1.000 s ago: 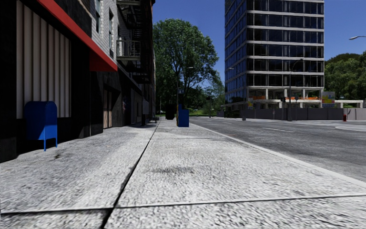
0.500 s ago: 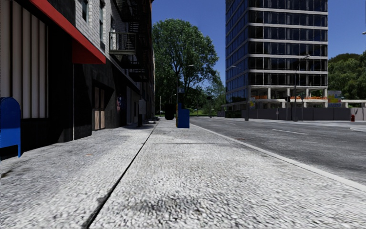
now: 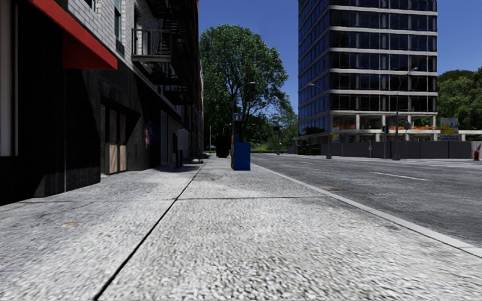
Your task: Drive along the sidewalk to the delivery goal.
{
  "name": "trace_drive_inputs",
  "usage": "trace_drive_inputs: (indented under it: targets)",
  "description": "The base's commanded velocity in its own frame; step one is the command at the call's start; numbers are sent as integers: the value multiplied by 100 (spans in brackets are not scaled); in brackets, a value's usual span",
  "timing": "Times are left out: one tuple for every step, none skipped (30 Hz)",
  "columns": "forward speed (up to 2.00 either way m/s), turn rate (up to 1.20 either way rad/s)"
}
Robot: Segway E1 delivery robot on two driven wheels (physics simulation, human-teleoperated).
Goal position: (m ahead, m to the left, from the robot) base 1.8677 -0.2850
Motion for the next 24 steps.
trace_drive_inputs:
  targets:
    - [200,0]
    - [200,0]
    - [200,0]
    - [200,0]
    - [200,0]
    - [200,0]
    - [200,0]
    - [200,-6]
    - [200,-6]
    - [198,-25]
    - [183,-31]
    - [169,-34]
    - [169,-34]
    - [158,-39]
    - [154,-45]
    - [154,-55]
    - [154,-55]
    - [153,-67]
    - [153,-70]
    - [153,-70]
    - [153,-70]
    - [153,-64]
    - [153,0]
    - [153,0]
